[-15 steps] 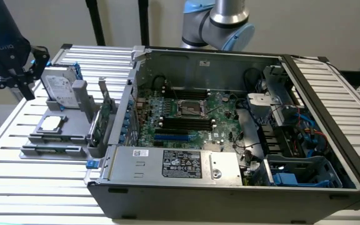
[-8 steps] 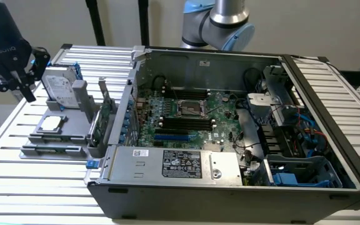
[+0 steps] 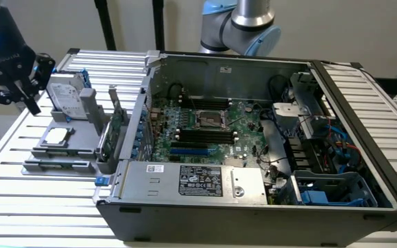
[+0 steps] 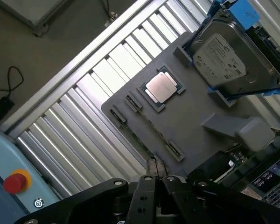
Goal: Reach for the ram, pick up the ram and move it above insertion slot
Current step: 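Pick up the ram and move it above insertion slot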
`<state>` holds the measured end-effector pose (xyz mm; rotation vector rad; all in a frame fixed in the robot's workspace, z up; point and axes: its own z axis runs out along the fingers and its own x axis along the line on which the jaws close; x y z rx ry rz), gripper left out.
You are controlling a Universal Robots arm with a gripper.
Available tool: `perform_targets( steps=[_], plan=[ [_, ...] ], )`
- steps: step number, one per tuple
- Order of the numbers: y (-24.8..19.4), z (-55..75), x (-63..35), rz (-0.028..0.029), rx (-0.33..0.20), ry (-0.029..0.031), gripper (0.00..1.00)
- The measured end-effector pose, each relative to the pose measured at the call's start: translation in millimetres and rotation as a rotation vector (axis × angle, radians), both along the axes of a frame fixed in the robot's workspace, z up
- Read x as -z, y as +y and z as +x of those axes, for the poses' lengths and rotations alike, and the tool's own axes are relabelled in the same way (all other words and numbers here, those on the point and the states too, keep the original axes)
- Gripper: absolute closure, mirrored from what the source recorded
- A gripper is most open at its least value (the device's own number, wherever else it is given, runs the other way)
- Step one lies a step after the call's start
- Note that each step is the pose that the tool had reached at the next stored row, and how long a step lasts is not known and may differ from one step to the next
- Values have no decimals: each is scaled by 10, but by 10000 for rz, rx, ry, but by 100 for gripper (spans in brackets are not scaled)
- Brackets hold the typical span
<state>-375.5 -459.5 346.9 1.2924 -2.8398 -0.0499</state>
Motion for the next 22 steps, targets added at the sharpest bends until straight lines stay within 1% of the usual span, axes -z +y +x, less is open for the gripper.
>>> perform_targets(
  steps=[11,22],
  plan=[
    [0,0,46,1,-1999,-1,89],
    [0,-1,70,0,-4006,0,89]
  ],
)
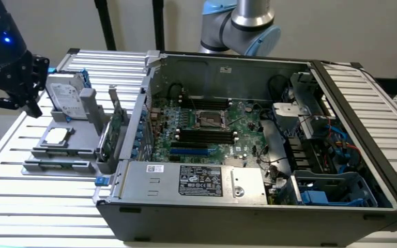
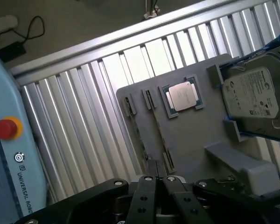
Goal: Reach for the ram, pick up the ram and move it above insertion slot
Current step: 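Pick up the ram and move it above insertion slot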
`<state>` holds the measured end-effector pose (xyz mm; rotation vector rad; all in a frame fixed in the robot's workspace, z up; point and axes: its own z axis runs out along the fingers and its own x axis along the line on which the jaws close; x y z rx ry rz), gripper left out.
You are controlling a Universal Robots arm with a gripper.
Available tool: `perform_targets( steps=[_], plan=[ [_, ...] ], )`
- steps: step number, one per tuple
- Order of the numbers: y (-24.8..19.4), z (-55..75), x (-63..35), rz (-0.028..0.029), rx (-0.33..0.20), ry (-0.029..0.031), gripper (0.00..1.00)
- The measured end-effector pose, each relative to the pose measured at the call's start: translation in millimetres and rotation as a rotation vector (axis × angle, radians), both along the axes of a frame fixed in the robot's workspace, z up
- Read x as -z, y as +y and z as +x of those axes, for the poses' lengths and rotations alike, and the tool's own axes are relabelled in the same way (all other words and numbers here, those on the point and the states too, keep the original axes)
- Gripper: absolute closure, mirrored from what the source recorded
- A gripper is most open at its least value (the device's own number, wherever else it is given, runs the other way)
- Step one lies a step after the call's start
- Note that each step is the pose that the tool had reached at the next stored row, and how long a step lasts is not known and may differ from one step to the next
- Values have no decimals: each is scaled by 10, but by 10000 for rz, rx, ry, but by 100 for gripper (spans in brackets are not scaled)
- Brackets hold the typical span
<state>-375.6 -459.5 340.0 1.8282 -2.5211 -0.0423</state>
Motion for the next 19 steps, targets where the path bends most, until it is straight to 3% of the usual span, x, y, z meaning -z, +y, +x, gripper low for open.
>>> perform_targets(
  steps=[13,18,19],
  plan=[
    [0,-11,17,0,-1875,-6,89],
    [0,-11,18,-2,-2050,-31,88],
    [0,-11,18,-2,-2055,-30,76]
  ],
)
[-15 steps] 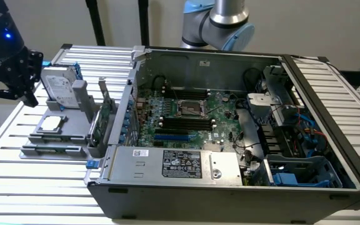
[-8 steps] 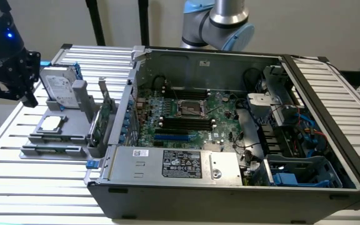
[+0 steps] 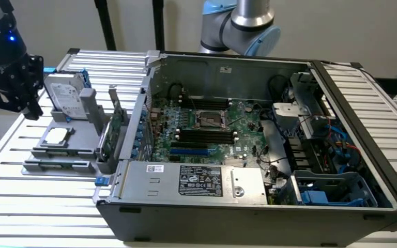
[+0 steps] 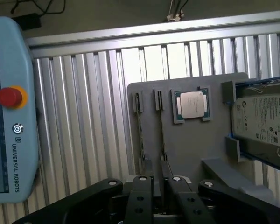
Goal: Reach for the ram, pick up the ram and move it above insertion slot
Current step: 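Pick up the ram and move it above insertion slot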
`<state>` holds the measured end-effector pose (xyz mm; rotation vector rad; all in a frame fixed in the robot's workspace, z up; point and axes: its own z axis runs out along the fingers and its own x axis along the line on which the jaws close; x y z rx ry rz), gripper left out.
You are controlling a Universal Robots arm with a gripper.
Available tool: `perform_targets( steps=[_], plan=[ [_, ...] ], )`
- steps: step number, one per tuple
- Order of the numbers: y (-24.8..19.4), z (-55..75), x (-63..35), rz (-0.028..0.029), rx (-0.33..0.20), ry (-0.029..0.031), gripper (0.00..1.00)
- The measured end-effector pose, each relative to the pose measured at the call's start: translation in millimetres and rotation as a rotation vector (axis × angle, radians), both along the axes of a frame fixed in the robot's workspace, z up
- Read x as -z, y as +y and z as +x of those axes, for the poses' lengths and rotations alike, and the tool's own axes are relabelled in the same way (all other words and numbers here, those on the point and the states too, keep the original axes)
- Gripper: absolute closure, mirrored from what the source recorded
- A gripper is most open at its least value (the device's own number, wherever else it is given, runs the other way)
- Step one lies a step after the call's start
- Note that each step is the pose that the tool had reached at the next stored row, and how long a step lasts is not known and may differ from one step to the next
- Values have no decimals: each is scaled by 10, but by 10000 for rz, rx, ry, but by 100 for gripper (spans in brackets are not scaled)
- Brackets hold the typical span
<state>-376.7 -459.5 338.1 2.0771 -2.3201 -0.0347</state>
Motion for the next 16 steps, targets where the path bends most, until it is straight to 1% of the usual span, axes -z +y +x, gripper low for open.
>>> perform_targets(
  steps=[1,2,4,5,11,16],
  plan=[
    [0,0,3,1,-6,0,76],
    [0,0,10,2,-12,-2,70],
    [0,0,36,1,-26,-1,70],
    [0,0,54,1,-32,-1,64],
    [-7,0,164,1,-80,0,64],
    [-39,0,255,3,-113,-1,64]
  ],
)
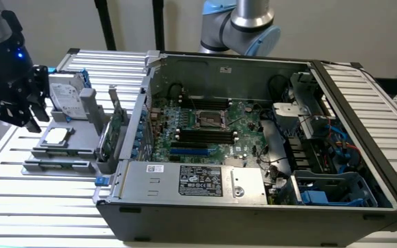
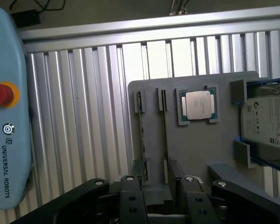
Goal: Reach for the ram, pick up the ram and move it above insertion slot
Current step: 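Pick up the ram and move it above insertion slot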
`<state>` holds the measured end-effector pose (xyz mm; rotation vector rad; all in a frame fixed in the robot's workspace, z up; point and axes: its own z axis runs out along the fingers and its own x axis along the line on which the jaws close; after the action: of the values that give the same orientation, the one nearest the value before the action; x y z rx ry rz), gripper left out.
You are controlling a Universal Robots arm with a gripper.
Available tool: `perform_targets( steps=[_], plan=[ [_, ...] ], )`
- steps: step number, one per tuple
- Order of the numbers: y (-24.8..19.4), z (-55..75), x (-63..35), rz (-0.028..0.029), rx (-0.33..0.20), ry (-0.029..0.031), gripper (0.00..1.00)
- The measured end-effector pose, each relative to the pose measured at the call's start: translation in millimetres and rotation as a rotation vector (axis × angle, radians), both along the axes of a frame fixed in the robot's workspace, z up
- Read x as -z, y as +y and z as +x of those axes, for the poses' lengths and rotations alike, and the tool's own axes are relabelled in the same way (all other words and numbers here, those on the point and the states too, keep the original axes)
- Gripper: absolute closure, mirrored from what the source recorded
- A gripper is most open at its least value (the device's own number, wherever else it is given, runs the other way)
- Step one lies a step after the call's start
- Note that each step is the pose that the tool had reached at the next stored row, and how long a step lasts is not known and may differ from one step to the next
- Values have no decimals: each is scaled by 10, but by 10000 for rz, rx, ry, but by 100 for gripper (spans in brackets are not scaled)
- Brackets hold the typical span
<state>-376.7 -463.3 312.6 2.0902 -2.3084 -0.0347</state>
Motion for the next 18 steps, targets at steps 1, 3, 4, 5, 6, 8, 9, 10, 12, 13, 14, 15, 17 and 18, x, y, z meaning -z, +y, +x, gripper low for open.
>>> perform_targets(
  steps=[1,3,4,5,6,8,9,10,12,13,14,15,17,18],
  plan=[
    [-8,0,18,1,-5,0,64],
    [-27,0,54,1,-14,0,64],
    [-36,0,72,1,-19,1,64],
    [-45,0,90,1,-24,1,64],
    [-54,0,108,2,-29,1,64],
    [-71,0,144,3,-39,1,64],
    [-80,0,164,4,-45,0,64],
    [-88,0,182,5,-51,0,64],
    [-103,0,218,6,-63,-1,64],
    [-110,0,236,6,-69,0,64],
    [-117,0,254,7,-75,1,64],
    [-121,0,272,8,-82,1,64],
    [-128,0,309,12,-98,1,64],
    [-131,0,327,16,-105,0,64]
  ],
)
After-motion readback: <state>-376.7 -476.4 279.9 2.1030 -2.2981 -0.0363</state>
